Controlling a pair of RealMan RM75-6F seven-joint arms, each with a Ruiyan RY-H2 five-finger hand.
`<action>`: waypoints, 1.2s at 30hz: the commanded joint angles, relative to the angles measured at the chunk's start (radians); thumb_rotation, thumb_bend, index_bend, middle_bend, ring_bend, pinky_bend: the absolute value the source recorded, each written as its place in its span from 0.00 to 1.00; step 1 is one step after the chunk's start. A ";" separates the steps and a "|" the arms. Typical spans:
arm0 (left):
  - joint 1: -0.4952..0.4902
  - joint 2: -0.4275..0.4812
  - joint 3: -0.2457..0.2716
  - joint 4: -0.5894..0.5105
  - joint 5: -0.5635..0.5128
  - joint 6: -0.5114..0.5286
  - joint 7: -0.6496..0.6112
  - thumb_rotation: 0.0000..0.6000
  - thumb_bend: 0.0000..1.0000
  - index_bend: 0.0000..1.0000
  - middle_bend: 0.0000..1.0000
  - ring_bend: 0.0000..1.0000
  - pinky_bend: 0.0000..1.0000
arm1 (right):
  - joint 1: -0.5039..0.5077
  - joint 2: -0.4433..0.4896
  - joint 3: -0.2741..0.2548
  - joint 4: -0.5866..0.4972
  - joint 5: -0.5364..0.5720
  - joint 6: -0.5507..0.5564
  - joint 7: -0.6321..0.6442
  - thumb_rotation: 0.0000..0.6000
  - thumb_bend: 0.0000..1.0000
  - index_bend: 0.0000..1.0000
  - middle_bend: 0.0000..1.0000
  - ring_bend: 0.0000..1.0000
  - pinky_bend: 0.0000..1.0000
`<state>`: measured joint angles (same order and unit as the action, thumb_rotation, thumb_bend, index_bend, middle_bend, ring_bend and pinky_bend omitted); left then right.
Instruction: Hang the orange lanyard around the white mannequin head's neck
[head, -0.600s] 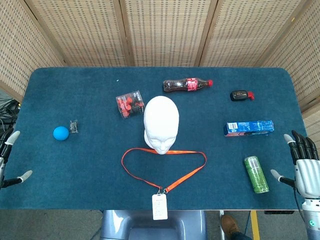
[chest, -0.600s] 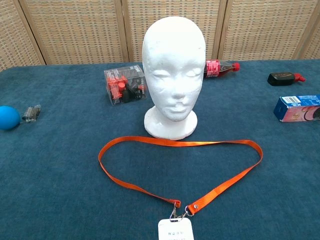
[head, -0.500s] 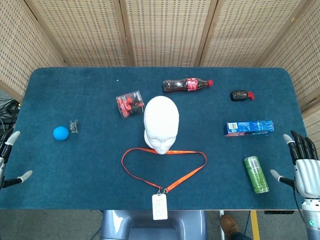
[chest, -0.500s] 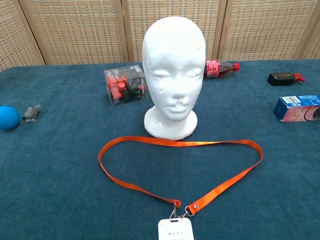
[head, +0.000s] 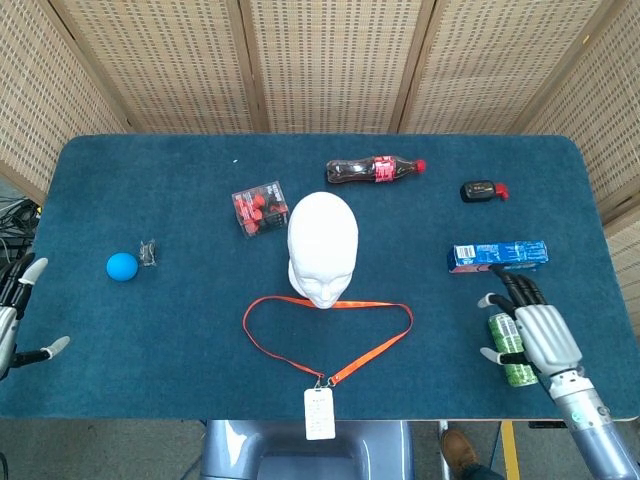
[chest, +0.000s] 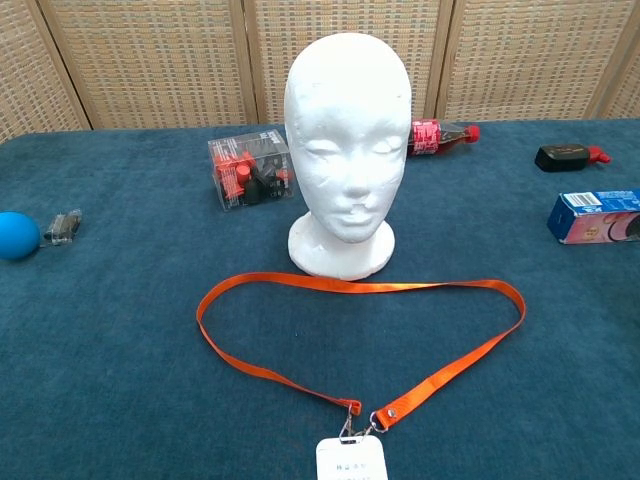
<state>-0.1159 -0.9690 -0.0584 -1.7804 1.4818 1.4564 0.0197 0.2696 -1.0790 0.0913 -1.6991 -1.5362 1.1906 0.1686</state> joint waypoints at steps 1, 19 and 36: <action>-0.007 -0.007 -0.003 0.007 -0.010 -0.011 0.003 1.00 0.00 0.00 0.00 0.00 0.00 | 0.131 -0.009 0.034 -0.055 0.097 -0.176 -0.032 1.00 0.17 0.44 0.00 0.00 0.00; -0.046 -0.043 -0.021 0.045 -0.071 -0.077 0.022 1.00 0.00 0.00 0.00 0.00 0.00 | 0.382 -0.358 0.097 0.124 0.550 -0.323 -0.445 1.00 0.39 0.47 0.00 0.00 0.00; -0.060 -0.058 -0.016 0.053 -0.086 -0.103 0.036 1.00 0.00 0.00 0.00 0.00 0.00 | 0.447 -0.504 0.086 0.223 0.721 -0.251 -0.618 1.00 0.47 0.50 0.00 0.00 0.00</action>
<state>-0.1761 -1.0269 -0.0750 -1.7275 1.3957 1.3534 0.0554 0.7139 -1.5793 0.1797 -1.4797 -0.8218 0.9375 -0.4432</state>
